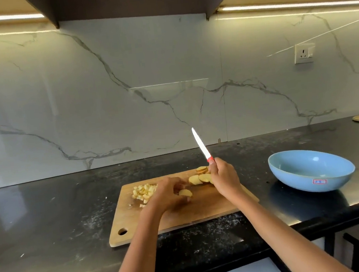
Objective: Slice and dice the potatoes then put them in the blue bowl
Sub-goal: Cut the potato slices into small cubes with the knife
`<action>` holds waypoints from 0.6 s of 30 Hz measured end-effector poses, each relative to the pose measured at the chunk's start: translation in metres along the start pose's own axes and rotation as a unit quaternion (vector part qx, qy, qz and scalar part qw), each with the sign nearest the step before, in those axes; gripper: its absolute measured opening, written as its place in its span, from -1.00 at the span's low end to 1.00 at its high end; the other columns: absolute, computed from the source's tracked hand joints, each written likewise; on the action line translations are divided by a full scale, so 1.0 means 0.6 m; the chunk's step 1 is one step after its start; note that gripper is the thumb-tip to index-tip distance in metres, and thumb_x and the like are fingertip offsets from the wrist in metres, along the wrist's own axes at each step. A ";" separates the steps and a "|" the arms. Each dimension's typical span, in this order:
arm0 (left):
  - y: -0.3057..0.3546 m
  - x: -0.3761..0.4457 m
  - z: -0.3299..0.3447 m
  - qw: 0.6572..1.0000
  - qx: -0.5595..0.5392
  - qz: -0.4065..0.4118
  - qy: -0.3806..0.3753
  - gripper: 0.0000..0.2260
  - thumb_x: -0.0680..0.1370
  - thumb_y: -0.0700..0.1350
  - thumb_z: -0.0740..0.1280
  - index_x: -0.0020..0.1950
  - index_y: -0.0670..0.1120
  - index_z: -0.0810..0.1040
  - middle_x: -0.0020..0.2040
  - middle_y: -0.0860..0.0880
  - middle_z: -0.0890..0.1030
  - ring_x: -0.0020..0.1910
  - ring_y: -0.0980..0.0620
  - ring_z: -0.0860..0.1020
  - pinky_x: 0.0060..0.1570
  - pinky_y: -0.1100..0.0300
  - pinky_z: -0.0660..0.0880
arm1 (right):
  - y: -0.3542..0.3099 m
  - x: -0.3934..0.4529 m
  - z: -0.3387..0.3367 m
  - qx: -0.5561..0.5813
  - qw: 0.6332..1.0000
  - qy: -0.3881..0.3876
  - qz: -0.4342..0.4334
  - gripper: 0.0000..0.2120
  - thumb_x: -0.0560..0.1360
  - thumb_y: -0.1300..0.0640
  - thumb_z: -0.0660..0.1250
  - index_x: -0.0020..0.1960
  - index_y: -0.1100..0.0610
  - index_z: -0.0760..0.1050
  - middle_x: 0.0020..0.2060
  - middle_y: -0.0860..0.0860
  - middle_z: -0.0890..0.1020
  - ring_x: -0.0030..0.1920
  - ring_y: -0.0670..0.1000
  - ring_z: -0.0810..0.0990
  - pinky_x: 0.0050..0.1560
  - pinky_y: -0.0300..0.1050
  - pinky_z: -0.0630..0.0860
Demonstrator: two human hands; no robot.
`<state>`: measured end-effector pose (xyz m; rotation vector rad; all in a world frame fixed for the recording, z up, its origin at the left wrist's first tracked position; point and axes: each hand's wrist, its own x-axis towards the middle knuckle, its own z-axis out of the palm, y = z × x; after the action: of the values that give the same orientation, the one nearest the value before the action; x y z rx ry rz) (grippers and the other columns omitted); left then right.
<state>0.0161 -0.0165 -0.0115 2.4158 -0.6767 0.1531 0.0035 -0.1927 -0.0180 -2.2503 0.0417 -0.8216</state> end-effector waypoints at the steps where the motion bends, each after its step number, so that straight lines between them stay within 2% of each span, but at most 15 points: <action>1: 0.001 -0.001 0.004 1.000 -0.006 0.002 0.015 -0.52 0.39 -0.14 0.49 0.28 -0.10 0.48 0.11 -0.02 0.58 0.03 0.06 0.54 0.07 0.25 0.51 | -0.003 -0.010 -0.006 -0.016 0.999 -0.027 -0.005 -0.72 0.65 0.03 0.00 -0.09 0.11 0.41 -0.32 -0.02 0.48 -0.36 -0.11 0.44 -0.39 -0.23 0.34; 3: 0.001 -0.003 0.008 0.999 -0.022 0.004 0.038 -0.48 0.37 -0.13 0.51 0.30 -0.11 0.47 0.07 -0.02 0.59 0.00 0.06 0.55 0.06 0.23 0.53 | -0.012 -0.033 -0.018 -0.085 0.991 -0.102 -0.013 -0.73 0.65 0.06 0.00 -0.08 0.10 0.42 -0.35 -0.02 0.47 -0.40 -0.08 0.42 -0.43 -0.23 0.30; 5: 0.002 -0.005 0.010 0.998 -0.029 -0.005 0.052 -0.45 0.37 -0.11 0.51 0.32 -0.12 0.44 0.08 -0.05 0.60 -0.02 0.07 0.56 0.06 0.24 0.52 | -0.021 -0.056 -0.032 -0.183 0.970 -0.161 -0.027 -0.72 0.63 0.07 0.00 -0.07 0.11 0.45 -0.34 -0.01 0.49 -0.37 -0.04 0.45 -0.41 -0.18 0.34; 7: 0.002 -0.006 0.012 0.997 -0.027 -0.016 0.065 -0.42 0.37 -0.08 0.51 0.34 -0.14 0.42 0.07 -0.07 0.62 -0.03 0.07 0.55 0.07 0.23 0.51 | -0.036 -0.077 -0.048 -0.233 0.957 -0.171 -0.025 -0.73 0.61 0.09 0.04 -0.03 0.13 0.49 -0.30 0.00 0.52 -0.32 -0.04 0.48 -0.36 -0.16 0.40; 10: 0.005 -0.010 0.014 0.996 -0.024 -0.030 0.086 -0.36 0.35 -0.02 0.52 0.36 -0.14 0.38 0.06 -0.08 0.63 -0.02 0.05 0.57 0.08 0.20 0.50 | -0.059 -0.096 -0.063 -0.263 0.947 -0.182 0.000 -0.72 0.61 0.12 0.07 -0.24 0.13 0.37 -0.39 -0.03 0.41 -0.41 -0.09 0.37 -0.46 -0.23 0.25; 12: 0.007 -0.012 0.016 0.995 -0.023 -0.031 0.093 -0.35 0.36 -0.02 0.51 0.37 -0.15 0.37 0.07 -0.08 0.63 -0.01 0.04 0.57 0.07 0.21 0.50 | -0.068 -0.100 -0.063 -0.272 0.943 -0.190 0.007 -0.68 0.61 0.13 0.09 -0.33 0.08 0.29 -0.42 -0.05 0.38 -0.42 -0.09 0.36 -0.47 -0.22 0.23; 18: 0.007 -0.015 0.015 0.994 -0.035 -0.036 0.098 -0.34 0.34 -0.02 0.53 0.36 -0.15 0.39 0.05 -0.07 0.63 0.00 0.04 0.57 0.10 0.18 0.52 | -0.092 -0.105 -0.052 -0.283 0.937 -0.203 0.005 -0.72 0.58 0.14 0.11 -0.30 0.11 0.35 -0.42 -0.04 0.37 -0.42 -0.08 0.35 -0.47 -0.23 0.18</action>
<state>0.0061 -0.0207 -0.0188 2.3169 -0.4962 0.3263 -0.0758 -0.1555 -0.0004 -2.9216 0.1053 -0.3412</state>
